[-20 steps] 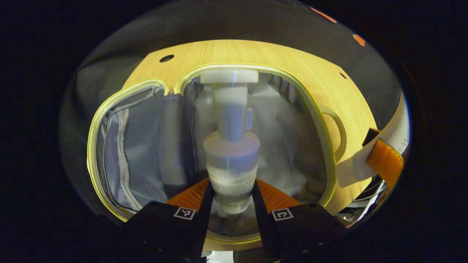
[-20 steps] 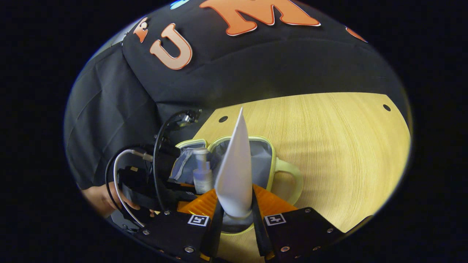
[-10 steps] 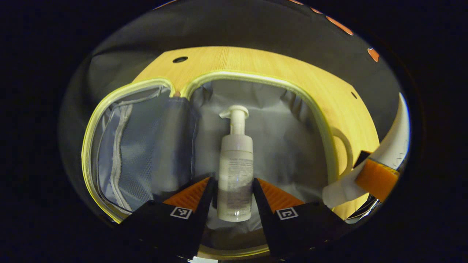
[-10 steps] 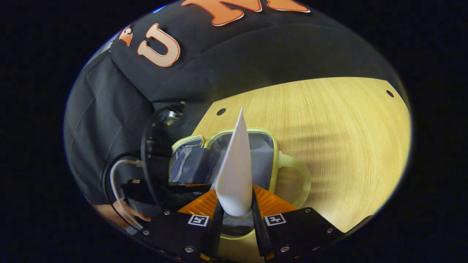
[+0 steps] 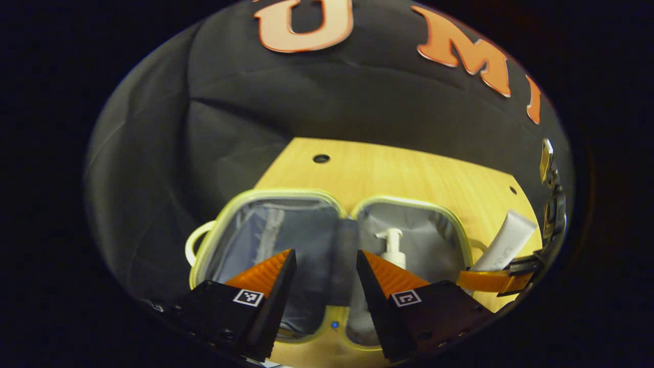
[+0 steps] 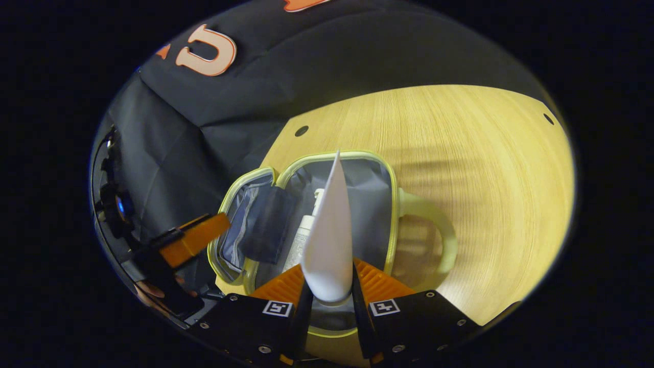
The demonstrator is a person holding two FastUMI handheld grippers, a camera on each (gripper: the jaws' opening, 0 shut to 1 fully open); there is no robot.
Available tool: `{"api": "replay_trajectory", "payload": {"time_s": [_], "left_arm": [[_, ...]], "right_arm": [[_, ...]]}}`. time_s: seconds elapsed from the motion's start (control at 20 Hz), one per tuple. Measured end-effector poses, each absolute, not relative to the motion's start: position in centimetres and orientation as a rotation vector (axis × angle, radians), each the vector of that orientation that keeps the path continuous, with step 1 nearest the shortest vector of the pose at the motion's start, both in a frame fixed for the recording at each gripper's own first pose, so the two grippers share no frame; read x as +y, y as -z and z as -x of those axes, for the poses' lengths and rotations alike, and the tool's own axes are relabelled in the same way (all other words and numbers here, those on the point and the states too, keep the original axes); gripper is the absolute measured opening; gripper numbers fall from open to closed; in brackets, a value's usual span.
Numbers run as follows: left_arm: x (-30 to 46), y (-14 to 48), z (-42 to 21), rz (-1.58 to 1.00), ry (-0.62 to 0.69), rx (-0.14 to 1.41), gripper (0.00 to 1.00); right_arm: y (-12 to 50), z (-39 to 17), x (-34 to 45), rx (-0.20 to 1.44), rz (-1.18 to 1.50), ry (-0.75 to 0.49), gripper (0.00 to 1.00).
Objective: First open the suitcase, pack the skin care products into it, and then close the suitcase.
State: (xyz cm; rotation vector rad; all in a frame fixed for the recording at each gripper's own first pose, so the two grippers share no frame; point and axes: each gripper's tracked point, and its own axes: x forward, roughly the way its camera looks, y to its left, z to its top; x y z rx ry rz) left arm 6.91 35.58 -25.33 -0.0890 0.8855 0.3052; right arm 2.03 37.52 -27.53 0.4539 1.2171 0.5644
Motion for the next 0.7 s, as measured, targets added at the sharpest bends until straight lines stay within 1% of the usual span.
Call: {"api": "replay_trajectory", "payload": {"time_s": [0.2,0.35,0.5,0.7], "left_arm": [[40.4,24.7,-5.1,0.101,-0.405,0.863,0.76],[43.5,25.2,-2.9,0.114,-0.467,0.875,0.76],[46.2,25.5,-1.1,0.143,-0.524,0.877,0.76],[49.7,25.7,0.9,0.157,-0.589,0.882,0.76]], "right_arm": [[28.3,-1.5,37.2,1.303,-0.406,-0.526,0.41],[28.8,-1.0,37.9,1.383,-0.428,-0.456,0.41],[30.0,-0.7,37.6,1.426,-0.347,-0.43,0.41],[30.6,-0.8,37.5,1.46,-0.339,-0.334,0.41]]}}
